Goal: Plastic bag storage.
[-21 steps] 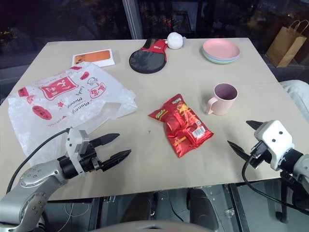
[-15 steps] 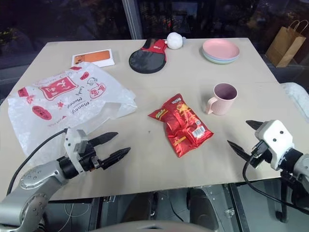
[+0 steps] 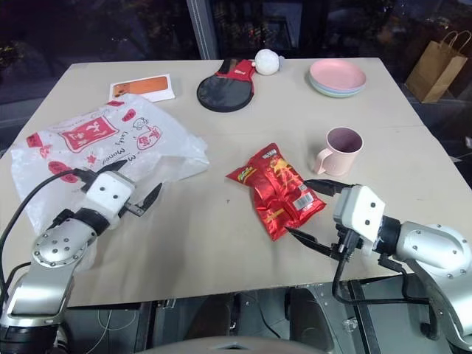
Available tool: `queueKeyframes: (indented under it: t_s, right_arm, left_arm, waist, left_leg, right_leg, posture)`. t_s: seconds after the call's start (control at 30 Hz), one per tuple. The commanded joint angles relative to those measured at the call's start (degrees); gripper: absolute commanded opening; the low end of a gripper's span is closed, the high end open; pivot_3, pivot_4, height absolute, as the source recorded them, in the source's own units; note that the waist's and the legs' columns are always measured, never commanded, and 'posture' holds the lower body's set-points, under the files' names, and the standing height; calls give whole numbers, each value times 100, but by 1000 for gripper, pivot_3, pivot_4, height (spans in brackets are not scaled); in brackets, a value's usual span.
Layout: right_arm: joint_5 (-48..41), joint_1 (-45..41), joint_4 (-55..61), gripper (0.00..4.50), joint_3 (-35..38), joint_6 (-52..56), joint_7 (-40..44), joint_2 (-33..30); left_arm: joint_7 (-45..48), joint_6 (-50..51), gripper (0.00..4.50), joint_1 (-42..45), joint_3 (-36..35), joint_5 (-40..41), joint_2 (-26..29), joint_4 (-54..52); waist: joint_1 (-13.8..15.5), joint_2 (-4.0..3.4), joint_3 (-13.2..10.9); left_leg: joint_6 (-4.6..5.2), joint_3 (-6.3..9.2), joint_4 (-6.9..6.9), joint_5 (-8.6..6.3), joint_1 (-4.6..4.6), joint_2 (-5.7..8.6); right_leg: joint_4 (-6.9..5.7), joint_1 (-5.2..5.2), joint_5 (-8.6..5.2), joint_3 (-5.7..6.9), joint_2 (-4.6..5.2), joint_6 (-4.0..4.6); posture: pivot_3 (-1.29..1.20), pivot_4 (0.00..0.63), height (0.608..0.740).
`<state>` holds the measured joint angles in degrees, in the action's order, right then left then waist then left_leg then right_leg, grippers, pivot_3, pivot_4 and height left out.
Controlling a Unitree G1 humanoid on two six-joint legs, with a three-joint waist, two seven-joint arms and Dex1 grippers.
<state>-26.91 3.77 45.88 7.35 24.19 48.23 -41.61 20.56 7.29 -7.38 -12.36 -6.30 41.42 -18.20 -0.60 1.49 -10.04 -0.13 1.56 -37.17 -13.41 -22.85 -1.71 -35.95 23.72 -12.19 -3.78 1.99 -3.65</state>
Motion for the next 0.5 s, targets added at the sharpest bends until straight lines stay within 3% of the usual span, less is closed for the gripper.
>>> queueKeyframes:
  t_s: [0.03,0.23,0.37,0.47,0.5]
  right_arm:
    - [82,-19,63,4492,-74,-167,-80,1]
    - [190,-24,82,4492,-164,-173,-268,23]
    - [275,-5,72,4500,-236,-194,-354,34]
    - [489,29,43,4500,-304,-211,-514,49]
    - [535,36,39,4500,-320,-208,-551,54]
  left_arm:
    - [-245,-253,4456,43,-79,-529,173,324]
    - [-523,-226,4456,741,241,-1218,265,1251]
    - [-525,-240,3224,1296,478,-1335,213,1717]
    - [-480,-205,1626,1638,387,-1104,127,1808]
    - [-456,-163,1315,1696,327,-1001,89,1791]
  waist:
    - [0,0,0]
    - [7,3,1]
    - [-6,5,2]
    - [-16,5,2]
    - [-16,5,2]
  left_leg:
    - [0,-1,0,0,-1,0]
    - [0,-1,-1,0,0,1]
    - [0,-1,-2,0,-1,1]
    - [0,-2,0,0,-2,1]
    - [0,0,0,0,-2,1]
  right_leg:
    - [0,0,0,0,1,0]
    - [-2,0,1,3,3,-1]
    - [-4,-1,2,5,3,-1]
    - [-4,0,4,4,2,0]
    - [-4,0,4,4,2,0]
  posture:
    - [0,150,740]
    - [0,150,740]
    - [0,150,740]
    - [0,150,740]
    - [0,150,740]
